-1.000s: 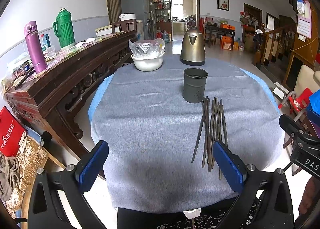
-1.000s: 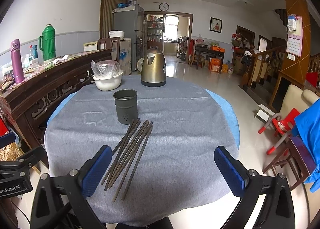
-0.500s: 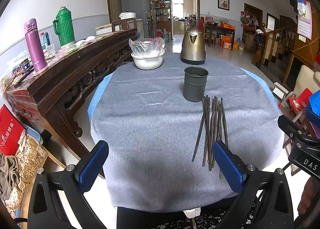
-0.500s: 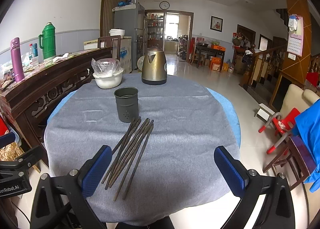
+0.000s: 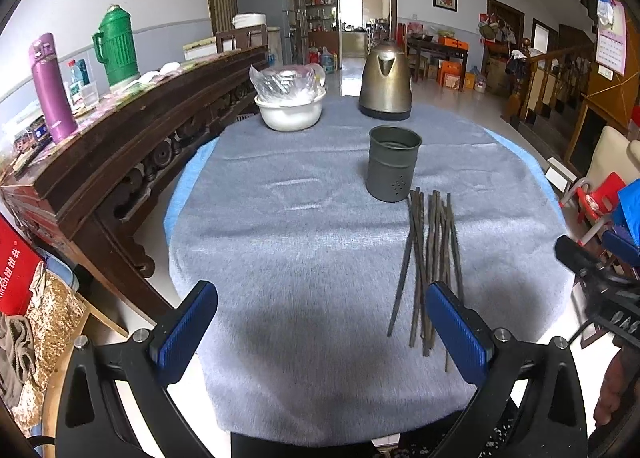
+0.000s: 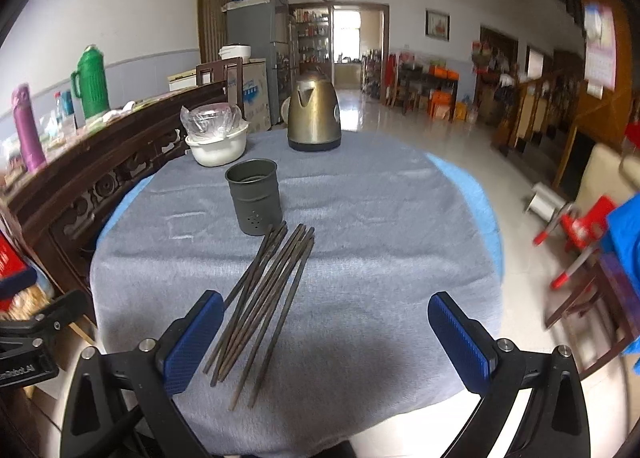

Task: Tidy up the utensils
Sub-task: 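Lower the right tool onto the chopstick pile and close on a chopstick while the left tool grasps one too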

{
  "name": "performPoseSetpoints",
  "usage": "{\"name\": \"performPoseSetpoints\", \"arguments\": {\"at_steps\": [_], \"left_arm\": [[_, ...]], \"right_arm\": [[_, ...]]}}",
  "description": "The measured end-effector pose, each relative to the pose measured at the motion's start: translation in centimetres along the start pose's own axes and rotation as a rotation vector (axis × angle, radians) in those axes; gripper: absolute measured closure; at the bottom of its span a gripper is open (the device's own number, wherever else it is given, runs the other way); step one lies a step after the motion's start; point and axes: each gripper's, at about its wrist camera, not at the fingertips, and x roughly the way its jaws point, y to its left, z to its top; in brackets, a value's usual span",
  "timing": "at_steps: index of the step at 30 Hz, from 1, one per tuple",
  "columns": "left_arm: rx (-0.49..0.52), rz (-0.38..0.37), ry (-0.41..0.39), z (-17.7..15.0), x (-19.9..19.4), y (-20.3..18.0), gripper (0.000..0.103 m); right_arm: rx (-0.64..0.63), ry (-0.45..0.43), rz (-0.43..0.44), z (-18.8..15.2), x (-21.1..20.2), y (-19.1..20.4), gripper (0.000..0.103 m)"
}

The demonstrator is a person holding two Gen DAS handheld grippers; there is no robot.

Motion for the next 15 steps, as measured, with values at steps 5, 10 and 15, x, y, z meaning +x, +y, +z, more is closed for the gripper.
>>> {"name": "performPoseSetpoints", "arguments": {"at_steps": [5,10,15], "left_arm": [[0.008,0.015,0.071,0.9,4.2,0.1,0.0],[0.02,0.02,0.12,1.7,7.6,-0.5,0.0],[0.035,0.018,0.144,2.7,10.0,-1.2,0.0]], "right_arm": [[0.139,0.081,0.143,0.8,4.3,-2.9,0.0],[0.181,0.166,0.214,1.0,8.9,-3.9,0.005],[0.241,0.258,0.282,1.8,12.9,-4.7,0.04]]}}
